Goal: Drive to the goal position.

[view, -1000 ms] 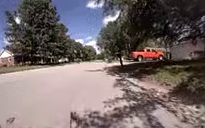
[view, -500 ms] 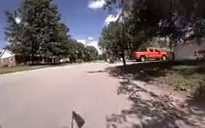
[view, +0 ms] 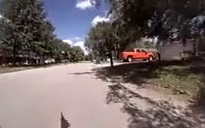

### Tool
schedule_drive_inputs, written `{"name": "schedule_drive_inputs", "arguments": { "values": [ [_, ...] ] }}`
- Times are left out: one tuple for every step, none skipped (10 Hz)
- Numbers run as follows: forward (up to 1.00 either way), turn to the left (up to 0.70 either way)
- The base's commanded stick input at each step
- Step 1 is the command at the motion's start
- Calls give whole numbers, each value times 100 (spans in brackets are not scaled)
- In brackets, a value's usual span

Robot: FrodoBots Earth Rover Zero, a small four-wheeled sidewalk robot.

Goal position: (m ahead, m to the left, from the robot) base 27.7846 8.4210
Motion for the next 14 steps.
{"name": "schedule_drive_inputs", "arguments": {
  "values": [
    [85,0],
    [85,0],
    [85,0],
    [85,0],
    [85,0],
    [85,0],
    [85,22],
    [85,34],
    [85,29],
    [85,7],
    [85,0],
    [85,0],
    [85,0],
    [85,0]
  ]
}}
